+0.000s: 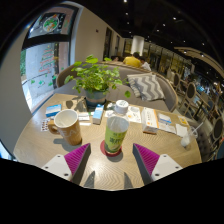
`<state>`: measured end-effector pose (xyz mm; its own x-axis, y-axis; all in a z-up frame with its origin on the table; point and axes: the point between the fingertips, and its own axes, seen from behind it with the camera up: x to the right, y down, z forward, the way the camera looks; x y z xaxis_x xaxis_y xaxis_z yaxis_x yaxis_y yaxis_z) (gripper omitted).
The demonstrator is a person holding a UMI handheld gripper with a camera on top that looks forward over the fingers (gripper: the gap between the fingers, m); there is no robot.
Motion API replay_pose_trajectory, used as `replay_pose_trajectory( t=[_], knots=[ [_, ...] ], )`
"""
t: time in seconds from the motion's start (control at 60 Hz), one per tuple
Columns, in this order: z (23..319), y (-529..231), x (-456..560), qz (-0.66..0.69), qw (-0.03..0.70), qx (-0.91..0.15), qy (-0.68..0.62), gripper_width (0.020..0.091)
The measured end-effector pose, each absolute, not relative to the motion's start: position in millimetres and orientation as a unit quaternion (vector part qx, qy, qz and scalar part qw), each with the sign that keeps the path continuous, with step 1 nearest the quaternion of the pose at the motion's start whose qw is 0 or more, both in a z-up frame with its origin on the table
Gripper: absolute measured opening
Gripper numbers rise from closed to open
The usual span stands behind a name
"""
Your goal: Pour water
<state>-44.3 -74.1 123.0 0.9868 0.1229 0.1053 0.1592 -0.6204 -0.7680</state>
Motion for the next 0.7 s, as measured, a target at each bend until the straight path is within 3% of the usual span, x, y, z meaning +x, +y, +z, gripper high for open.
replay_pose_trajectory(
  t=[0.267,0.7],
  knots=[
    [188.6,-171.7,-70.0,-0.016,0.445,-0.894,-0.047,0.0857],
    [199.2,-225.0,-70.5,-0.019,0.443,-0.896,-0.028,0.0854]
  ],
)
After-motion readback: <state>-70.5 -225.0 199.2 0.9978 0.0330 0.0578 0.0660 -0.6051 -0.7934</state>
